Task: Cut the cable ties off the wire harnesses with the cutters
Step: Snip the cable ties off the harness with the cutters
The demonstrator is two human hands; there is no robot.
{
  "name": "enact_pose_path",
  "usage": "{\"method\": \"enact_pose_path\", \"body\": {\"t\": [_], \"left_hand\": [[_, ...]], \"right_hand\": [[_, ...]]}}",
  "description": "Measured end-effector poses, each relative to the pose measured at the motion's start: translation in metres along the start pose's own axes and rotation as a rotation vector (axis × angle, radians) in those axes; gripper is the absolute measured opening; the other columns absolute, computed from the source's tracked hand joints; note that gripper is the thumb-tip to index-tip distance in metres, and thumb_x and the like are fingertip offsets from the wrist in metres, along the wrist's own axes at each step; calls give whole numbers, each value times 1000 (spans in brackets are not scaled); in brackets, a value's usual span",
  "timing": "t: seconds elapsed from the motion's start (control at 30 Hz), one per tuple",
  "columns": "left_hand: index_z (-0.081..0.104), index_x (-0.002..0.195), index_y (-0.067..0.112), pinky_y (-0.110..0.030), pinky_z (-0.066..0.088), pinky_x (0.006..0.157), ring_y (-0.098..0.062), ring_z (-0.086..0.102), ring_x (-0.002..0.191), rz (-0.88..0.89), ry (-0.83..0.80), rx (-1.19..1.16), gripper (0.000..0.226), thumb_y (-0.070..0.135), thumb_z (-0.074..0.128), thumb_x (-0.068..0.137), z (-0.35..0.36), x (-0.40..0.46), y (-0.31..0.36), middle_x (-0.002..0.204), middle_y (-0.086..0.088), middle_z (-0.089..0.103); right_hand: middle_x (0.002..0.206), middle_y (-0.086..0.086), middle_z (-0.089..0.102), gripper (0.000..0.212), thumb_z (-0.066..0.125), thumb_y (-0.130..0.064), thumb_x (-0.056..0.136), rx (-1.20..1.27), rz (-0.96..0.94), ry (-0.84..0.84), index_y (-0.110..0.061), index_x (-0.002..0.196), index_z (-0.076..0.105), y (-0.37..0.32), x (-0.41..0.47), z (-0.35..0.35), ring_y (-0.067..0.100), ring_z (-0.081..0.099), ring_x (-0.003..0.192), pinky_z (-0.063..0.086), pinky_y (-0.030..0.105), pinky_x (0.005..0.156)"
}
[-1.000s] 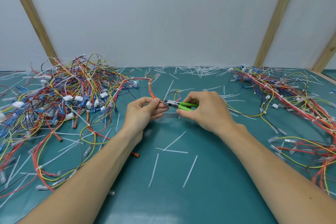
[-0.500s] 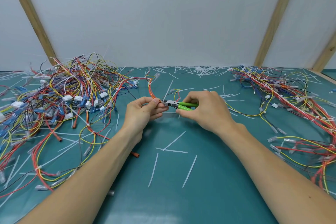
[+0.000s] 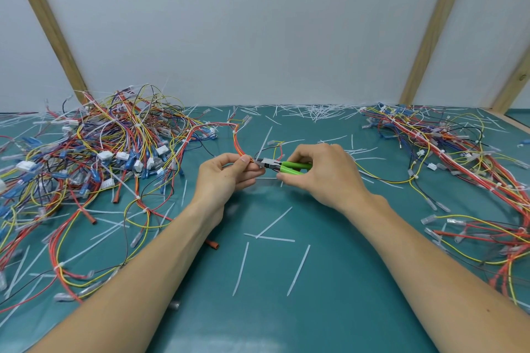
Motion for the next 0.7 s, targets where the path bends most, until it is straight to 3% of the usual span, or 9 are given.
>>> {"method": "enact_pose_path", "body": {"t": [0.5,0.7], "left_hand": [[68,88,6,-22,60,67,-23,77,86,2,0,-5,14,14,63,98,0,-1,2,85,-7,78],[67,88,8,-22,60,68,-21,77,86,0,-8,-18,14,15,61,99,1,-1,4,82,-3,76]], "right_hand": [[72,-15,72,26,83,-57,73,3,27,8,-34,77,72,-3,-1,-1,12,63,77,43,28,62],[76,-11,71,30,73,-54,85,270,210,217,-24,83,68,2,2,0,13,66,76,49,33,68]]}}
Point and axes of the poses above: each hand's wrist, its own x-axis towards the middle knuckle, its own z-axis out of the palm, y = z × x, the point moved 2 cm from there along x, towards the middle knuckle
